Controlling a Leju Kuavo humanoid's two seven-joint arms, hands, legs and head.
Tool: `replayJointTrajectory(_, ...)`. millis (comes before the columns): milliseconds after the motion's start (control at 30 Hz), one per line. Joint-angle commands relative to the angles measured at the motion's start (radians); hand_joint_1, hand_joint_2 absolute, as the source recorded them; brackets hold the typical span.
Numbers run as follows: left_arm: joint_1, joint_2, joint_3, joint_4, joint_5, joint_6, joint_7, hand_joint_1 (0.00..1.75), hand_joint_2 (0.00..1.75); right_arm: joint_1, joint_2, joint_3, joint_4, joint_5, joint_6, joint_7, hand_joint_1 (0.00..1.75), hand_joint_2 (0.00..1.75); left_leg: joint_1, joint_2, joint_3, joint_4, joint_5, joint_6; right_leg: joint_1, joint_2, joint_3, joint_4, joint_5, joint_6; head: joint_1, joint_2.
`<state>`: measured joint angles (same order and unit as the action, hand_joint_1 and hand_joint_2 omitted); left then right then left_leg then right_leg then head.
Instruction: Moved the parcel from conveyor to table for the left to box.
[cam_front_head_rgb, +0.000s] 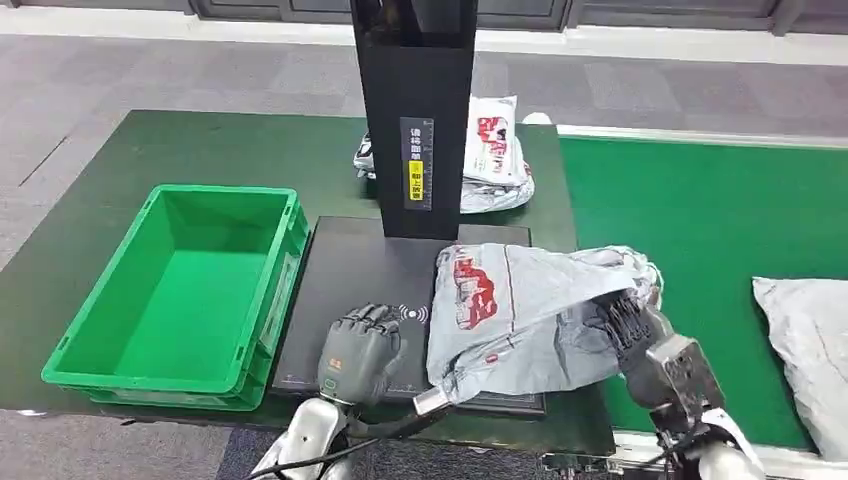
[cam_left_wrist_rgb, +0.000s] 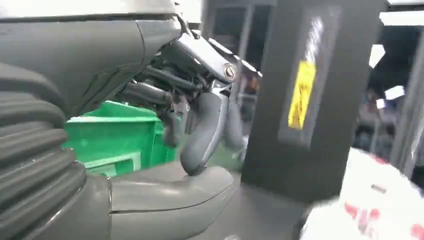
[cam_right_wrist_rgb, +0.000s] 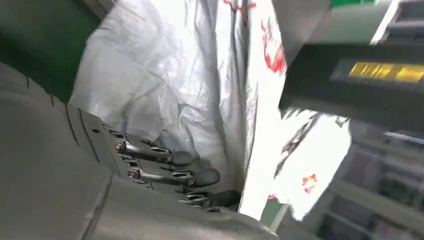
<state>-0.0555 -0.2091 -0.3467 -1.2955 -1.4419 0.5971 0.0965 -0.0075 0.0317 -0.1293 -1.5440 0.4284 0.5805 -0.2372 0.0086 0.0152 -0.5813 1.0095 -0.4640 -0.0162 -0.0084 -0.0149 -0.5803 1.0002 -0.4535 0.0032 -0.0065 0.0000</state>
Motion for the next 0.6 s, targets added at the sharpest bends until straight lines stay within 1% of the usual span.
replayJointTrajectory(33,-0.007,-0.035,0.092,0.024,0.055,0.062,-0.043,0.00,1.75,-0.256,0.033,0.135,0.387,-0.040,-0.081,0.050,0.00,0.00,0.000,0.005,0.003,-0.002,0.001,0.000,0.000,0.006,-0.001,-0.002,0.003,-0.001,0.000,0.000)
replayJointTrajectory(100,-0.011,-0.042,0.096,0.036,0.072,0.085,-0.055,0.00,1.75,-0.306,0.054,0.163,0.458,-0.042,-0.083,0.092,0.00,0.00,0.000,0.003,0.011,-0.002,0.003,0.000,0.001,0.005,-0.001,-0.002,0.003,0.000,0.000,0.000)
replayJointTrajectory(167,-0.031,-0.041,0.097,0.072,0.095,0.101,-0.067,0.00,1.75,-0.383,0.082,0.214,0.574,-0.025,-0.114,0.108,0.00,0.00,0.000,0.002,0.011,-0.002,0.003,0.000,0.000,0.005,0.000,-0.002,0.004,0.000,0.000,0.000)
replayJointTrajectory(200,-0.035,-0.044,0.104,0.074,0.107,0.101,-0.078,0.00,1.75,-0.426,0.101,0.239,0.636,-0.019,-0.132,0.112,0.00,0.00,0.000,0.004,0.010,-0.001,0.003,0.000,0.001,0.006,-0.001,-0.001,0.004,0.001,0.000,0.000)
replayJointTrajectory(233,-0.035,-0.054,0.126,0.070,0.119,0.101,-0.103,0.00,1.75,-0.482,0.125,0.270,0.713,-0.024,-0.153,0.108,0.00,0.00,0.000,0.009,0.011,-0.002,0.003,0.000,0.001,0.012,-0.002,-0.001,0.006,0.000,0.000,0.000)
replayJointTrajectory(267,-0.033,-0.063,0.146,0.069,0.125,0.101,-0.126,0.00,1.75,-0.523,0.141,0.294,0.767,-0.031,-0.171,0.105,0.00,0.00,0.000,0.008,0.009,-0.001,0.003,0.000,0.001,0.010,-0.002,0.000,0.005,0.001,0.000,0.000)
replayJointTrajectory(300,-0.032,-0.067,0.157,0.071,0.124,0.101,-0.137,0.00,1.75,-0.543,0.150,0.307,0.792,-0.038,-0.185,0.105,0.00,0.00,0.000,0.008,0.008,-0.001,0.003,0.000,0.001,0.010,-0.004,0.002,0.005,0.001,0.000,0.000)
replayJointTrajectory(333,-0.032,-0.067,0.157,0.071,0.124,0.101,-0.137,0.00,1.75,-0.543,0.150,0.307,0.792,-0.038,-0.185,0.105,0.00,0.00,0.000,0.011,0.008,-0.001,0.004,0.000,0.001,0.014,-0.004,0.001,0.006,0.000,0.000,0.000)
replayJointTrajectory(367,-0.025,-0.075,0.172,0.053,0.137,0.101,-0.159,0.00,1.75,-0.568,0.158,0.326,0.821,-0.050,-0.172,0.102,0.00,0.00,0.000,0.007,0.007,-0.001,0.004,0.000,0.001,0.009,-0.005,0.002,0.005,0.000,0.000,0.000)
replayJointTrajectory(400,-0.016,-0.088,0.199,0.032,0.158,0.101,-0.198,0.00,1.75,-0.606,0.175,0.340,0.861,-0.084,-0.143,0.087,0.00,0.00,0.000,0.008,0.007,-0.002,0.005,0.000,0.000,0.011,-0.006,0.001,0.006,-0.001,0.000,0.000)
replayJointTrajectory(433,-0.014,-0.090,0.207,0.033,0.159,0.101,-0.208,0.00,1.75,-0.619,0.183,0.345,0.872,-0.088,-0.149,0.090,0.00,0.00,0.001,0.008,0.007,-0.001,0.005,-0.001,0.001,0.010,-0.006,0.002,0.006,-0.001,0.000,0.000)
replayJointTrajectory(467,-0.008,-0.104,0.232,0.012,0.170,0.101,-0.240,0.00,1.75,-0.651,0.201,0.353,0.901,-0.120,-0.127,0.082,0.00,0.00,0.000,0.005,0.007,0.000,0.006,-0.002,0.000,0.007,-0.006,0.002,0.005,0.000,0.000,0.000)
replayJointTrajectory(500,-0.005,-0.119,0.262,0.005,0.181,0.101,-0.273,0.00,1.75,-0.691,0.227,0.371,0.930,-0.142,-0.124,0.082,0.00,0.00,0.000,0.007,0.007,-0.003,0.007,-0.002,0.000,0.011,-0.007,0.000,0.007,-0.001,0.000,0.000)
replayJointTrajectory(533,-0.007,-0.123,0.272,0.007,0.189,0.101,-0.285,0.00,1.75,-0.717,0.249,0.374,0.945,-0.167,-0.108,0.084,0.00,0.00,0.000,0.005,0.005,0.001,0.006,-0.001,0.000,0.008,-0.008,0.003,0.006,0.000,0.000,0.000)
replayJointTrajectory(600,-0.013,-0.125,0.285,0.019,0.194,0.101,-0.296,0.00,1.75,-0.761,0.293,0.383,0.969,-0.218,-0.062,0.094,0.00,0.00,0.000,0.007,0.004,0.000,0.006,-0.002,0.000,0.010,-0.010,0.005,0.006,-0.001,0.000,0.000)
